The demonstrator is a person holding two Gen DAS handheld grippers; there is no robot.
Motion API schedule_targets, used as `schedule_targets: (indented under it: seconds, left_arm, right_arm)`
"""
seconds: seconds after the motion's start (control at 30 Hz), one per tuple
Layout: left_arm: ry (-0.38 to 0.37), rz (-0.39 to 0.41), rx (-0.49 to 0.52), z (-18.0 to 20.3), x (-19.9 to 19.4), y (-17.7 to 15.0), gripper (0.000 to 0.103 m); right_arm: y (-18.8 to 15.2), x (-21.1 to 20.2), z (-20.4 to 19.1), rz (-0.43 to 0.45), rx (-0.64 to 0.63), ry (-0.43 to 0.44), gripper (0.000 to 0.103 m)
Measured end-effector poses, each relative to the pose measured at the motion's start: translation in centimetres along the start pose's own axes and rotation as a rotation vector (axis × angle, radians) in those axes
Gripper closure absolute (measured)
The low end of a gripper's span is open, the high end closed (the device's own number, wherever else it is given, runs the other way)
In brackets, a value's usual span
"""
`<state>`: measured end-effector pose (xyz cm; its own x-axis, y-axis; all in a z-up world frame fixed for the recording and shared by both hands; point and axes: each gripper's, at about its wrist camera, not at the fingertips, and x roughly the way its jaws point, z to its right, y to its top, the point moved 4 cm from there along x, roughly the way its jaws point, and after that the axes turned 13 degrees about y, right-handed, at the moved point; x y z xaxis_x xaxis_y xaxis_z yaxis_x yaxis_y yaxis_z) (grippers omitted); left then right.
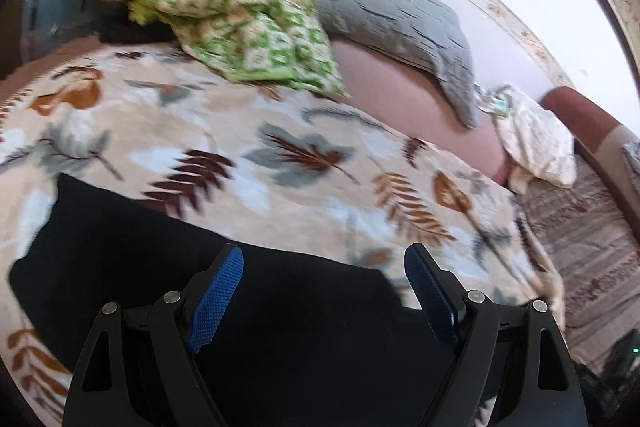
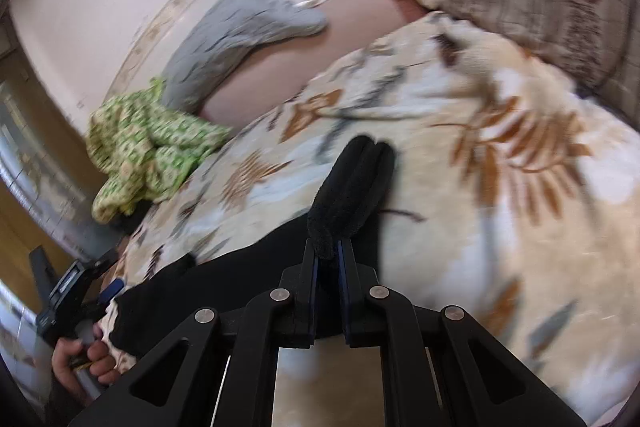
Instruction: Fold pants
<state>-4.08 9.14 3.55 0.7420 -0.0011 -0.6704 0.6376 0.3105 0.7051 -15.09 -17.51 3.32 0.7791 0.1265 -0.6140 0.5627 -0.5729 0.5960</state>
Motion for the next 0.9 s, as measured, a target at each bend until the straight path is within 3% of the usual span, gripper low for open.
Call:
schedule_targets:
  seconds: [0.33,0.5,0.67,0.9]
  left_arm:
    - [-0.015,-0.040,-0.084,-0.2,0.3,-0.6,0.020]
    - [-0.060,-0.071,-0.223,-2.9,1.6,0.1,0.020]
    - [-0.094,-0.090,-0.313,-4.6,2.4,0.1,0.020]
    - [-0.089,-0.083,-0.269,-3.7,2.7,0.2,0.020]
  right_arm:
    - [-2.9,5.3,-10.2,-0.128,-0.178,0.245,0.095]
    - [-4.6,8.2,-15.2,-0.184,-0.260,0.344,0.095]
    - [-6.9,11.7,-19.1,-0.272,-0.346,0.357,0.095]
    - [-10.0,15.7,-19.6,-0.375,-0.376,0.308,0.095]
